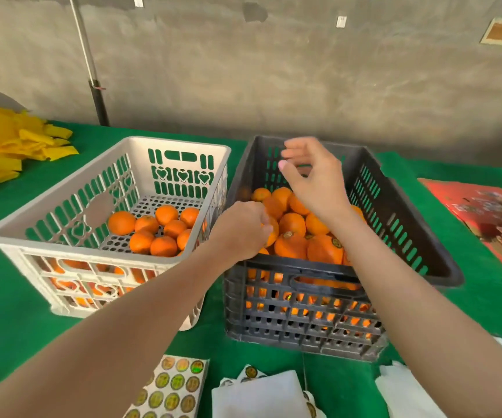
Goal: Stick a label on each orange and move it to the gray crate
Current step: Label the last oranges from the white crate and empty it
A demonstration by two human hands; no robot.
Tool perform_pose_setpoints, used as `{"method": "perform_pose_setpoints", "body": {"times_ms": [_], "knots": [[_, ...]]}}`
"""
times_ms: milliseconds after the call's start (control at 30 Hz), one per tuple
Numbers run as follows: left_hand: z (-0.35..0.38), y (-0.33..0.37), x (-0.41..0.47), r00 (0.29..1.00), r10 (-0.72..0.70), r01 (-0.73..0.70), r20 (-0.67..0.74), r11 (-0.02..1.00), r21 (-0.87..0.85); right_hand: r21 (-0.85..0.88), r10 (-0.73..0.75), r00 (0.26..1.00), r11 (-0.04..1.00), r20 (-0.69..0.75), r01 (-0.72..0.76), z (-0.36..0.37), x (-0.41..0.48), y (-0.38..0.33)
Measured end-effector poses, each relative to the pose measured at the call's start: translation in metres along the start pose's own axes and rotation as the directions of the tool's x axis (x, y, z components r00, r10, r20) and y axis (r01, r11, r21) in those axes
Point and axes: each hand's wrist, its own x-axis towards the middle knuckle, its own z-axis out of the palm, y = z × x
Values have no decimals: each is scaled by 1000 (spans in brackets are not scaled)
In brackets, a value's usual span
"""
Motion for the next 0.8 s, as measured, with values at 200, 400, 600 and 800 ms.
{"method": "perform_pose_setpoints", "body": {"times_ms": [200,400,600,800], "knots": [[-7,5,-28,969,80,-112,-232,986,-124,-41,86,569,995,818,-91,14,-189,-27],[26,17,-108,829,375,-452,-414,886,-101,-595,556,269,799,786,88,29,-262,41],[102,-9,-174,995,60,-35,80,958,-284,-665,548,578,747,604,-12,23,-281,48],[141,-17,-183,942,-55,139,331,962,-235,-469,592,683,791,427,-393,-57,-283,47]]}}
